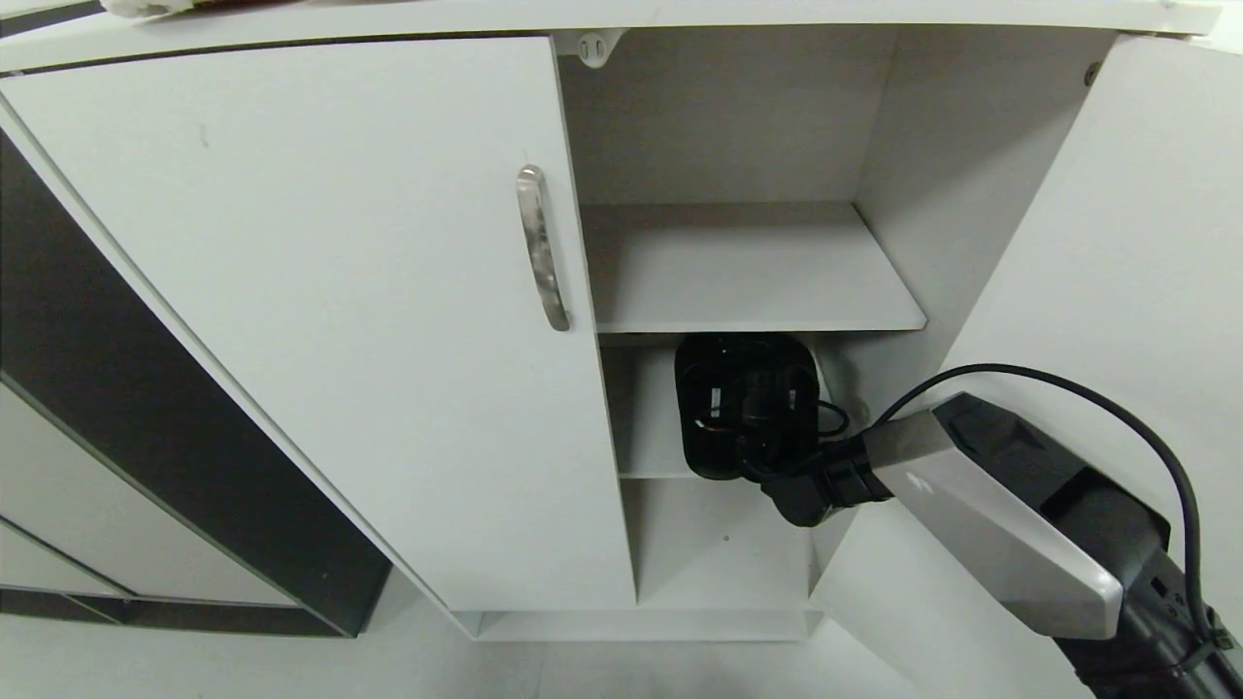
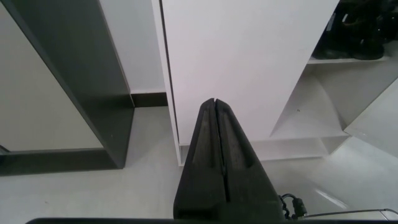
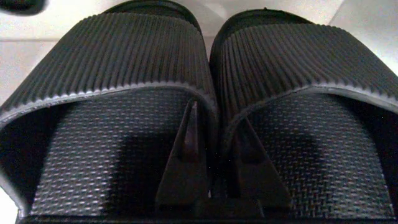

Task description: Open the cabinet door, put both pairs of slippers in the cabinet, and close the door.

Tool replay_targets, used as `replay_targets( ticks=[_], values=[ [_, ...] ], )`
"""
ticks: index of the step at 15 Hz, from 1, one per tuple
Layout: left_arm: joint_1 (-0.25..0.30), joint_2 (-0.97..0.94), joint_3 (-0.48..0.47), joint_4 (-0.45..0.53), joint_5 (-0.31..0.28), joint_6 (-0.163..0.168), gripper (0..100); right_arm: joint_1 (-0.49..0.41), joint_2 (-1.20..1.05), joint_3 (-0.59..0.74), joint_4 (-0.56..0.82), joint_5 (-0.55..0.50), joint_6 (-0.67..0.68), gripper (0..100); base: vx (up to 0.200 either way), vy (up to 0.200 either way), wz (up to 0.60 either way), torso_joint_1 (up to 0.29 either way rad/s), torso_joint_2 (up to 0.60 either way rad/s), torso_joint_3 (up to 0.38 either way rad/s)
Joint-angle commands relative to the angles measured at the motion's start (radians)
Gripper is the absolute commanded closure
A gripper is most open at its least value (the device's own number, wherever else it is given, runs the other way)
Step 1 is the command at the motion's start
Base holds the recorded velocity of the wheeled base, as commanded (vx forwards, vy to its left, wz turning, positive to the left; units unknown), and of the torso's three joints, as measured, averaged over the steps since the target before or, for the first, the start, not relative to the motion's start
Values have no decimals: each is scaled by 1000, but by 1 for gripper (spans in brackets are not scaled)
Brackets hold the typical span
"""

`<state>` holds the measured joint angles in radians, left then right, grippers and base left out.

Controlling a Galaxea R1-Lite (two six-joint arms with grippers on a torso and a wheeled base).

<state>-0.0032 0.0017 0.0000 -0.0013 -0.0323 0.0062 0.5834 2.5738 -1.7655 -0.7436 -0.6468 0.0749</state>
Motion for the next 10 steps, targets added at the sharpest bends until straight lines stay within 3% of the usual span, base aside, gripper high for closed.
replay_targets(
  ticks=[1,8,9,10],
  values=[
    [2,1,0,0,0,0,100,-2,17,-18,9,1,0,100,0,0,0,0,0,0],
    [2,1,0,0,0,0,100,-2,34,-34,12,-1,0,100,0,0,0,0,0,0],
    [0,1,0,0,0,0,100,-2,37,-32,13,-1,0,0,0,0,0,0,0,0],
    [2,1,0,0,0,-2,100,0,37,-23,21,-8,0,0,0,0,0,0,0,0]
  ],
)
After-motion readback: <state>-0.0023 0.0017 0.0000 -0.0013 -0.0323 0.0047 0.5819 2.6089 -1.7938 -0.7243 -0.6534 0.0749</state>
